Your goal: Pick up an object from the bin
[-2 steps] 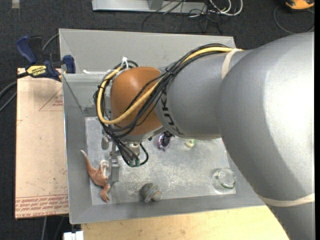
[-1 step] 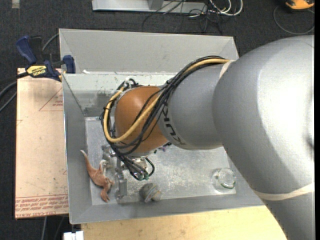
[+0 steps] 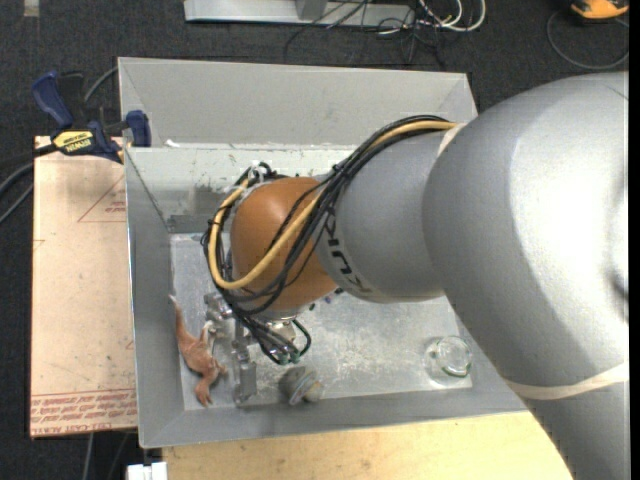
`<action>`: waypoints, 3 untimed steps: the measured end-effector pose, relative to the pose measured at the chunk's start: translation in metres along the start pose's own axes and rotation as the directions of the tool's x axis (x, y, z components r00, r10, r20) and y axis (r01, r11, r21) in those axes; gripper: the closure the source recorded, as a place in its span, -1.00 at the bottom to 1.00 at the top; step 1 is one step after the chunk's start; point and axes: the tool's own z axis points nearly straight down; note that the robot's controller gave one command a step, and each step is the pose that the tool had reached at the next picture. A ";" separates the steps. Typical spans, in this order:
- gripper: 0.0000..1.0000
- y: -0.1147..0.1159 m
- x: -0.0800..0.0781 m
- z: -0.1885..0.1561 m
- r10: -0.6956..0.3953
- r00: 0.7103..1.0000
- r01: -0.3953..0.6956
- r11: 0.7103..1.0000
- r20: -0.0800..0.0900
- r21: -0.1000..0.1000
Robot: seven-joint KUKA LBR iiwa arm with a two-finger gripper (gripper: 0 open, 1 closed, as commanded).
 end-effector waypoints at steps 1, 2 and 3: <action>-1.00 -0.087 -0.053 -0.057 0.128 0.992 -0.128 0.992 0.013 0.001; -1.00 -0.081 -0.051 -0.054 0.122 0.993 -0.122 0.993 0.005 -0.002; -1.00 -0.141 -0.025 -0.037 0.115 0.993 -0.115 0.993 0.012 0.004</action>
Offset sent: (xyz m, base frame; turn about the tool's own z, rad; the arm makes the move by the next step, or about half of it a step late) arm 0.0000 0.0000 0.0000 0.0000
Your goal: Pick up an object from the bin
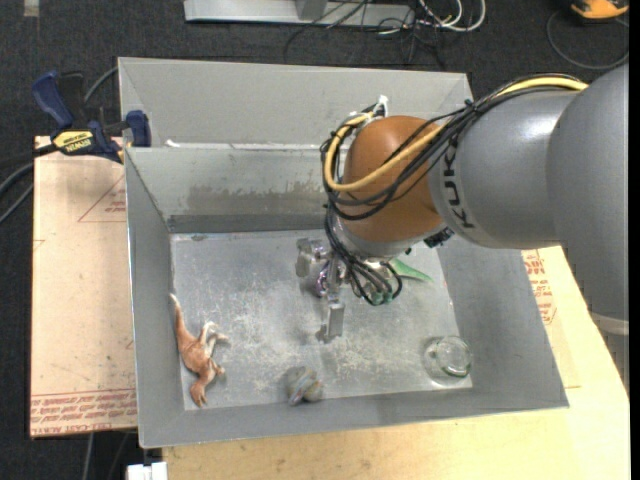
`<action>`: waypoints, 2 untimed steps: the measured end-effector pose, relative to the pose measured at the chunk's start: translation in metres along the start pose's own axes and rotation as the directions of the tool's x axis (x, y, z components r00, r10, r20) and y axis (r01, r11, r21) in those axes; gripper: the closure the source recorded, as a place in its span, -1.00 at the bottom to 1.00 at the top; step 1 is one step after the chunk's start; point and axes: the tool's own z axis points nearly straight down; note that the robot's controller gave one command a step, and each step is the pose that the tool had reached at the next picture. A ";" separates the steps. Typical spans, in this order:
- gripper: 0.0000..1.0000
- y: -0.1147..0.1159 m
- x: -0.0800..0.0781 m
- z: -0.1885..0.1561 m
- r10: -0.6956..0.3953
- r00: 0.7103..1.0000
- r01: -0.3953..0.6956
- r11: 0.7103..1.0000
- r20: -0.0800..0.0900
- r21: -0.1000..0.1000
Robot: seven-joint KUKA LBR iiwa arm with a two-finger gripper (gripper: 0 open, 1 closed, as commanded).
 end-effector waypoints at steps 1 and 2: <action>-1.00 -0.032 0.003 0.038 -0.002 1.000 0.002 1.000 -0.007 -0.007; -1.00 -0.048 -0.061 0.013 -0.009 1.000 0.009 1.000 0.008 0.000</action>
Offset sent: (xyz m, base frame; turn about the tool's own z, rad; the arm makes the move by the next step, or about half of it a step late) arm 0.0640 -0.0400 -0.0137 -0.0119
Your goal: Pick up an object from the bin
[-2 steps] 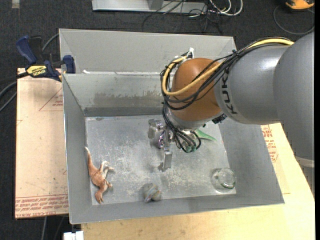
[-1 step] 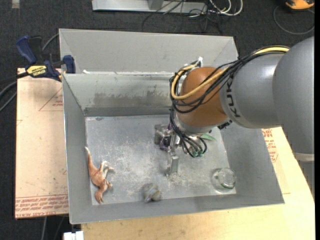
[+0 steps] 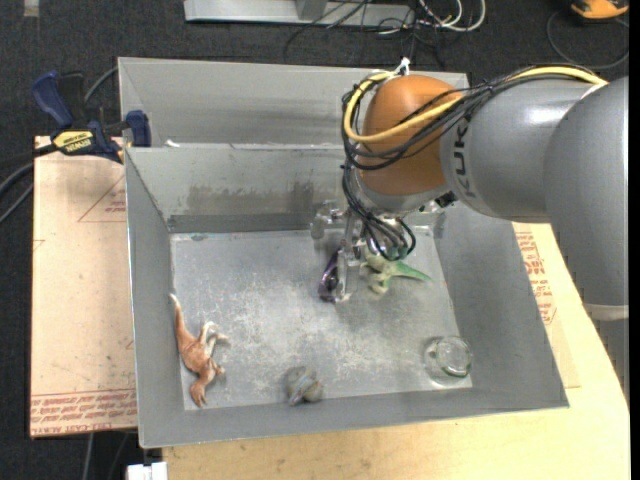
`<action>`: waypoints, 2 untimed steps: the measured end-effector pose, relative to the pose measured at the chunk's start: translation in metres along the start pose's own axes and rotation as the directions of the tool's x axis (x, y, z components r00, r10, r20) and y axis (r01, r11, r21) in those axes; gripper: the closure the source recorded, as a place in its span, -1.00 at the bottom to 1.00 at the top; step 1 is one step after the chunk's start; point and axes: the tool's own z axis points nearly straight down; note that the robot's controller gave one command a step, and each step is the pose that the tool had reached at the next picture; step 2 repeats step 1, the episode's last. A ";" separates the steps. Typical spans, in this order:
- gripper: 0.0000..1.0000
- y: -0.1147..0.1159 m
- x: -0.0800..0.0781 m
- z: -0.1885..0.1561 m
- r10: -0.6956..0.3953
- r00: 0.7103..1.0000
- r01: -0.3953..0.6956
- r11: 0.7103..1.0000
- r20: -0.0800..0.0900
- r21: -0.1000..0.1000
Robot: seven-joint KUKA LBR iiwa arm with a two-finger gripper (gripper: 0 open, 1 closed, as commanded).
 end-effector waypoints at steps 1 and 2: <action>-1.00 -0.033 0.000 0.011 0.150 0.989 -0.150 0.989 -0.012 -0.004; -1.00 -0.033 0.000 0.011 0.150 0.989 -0.150 0.989 -0.012 -0.004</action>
Offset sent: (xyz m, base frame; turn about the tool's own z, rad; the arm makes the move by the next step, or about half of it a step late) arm 0.0047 -0.0397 -0.0245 -0.1025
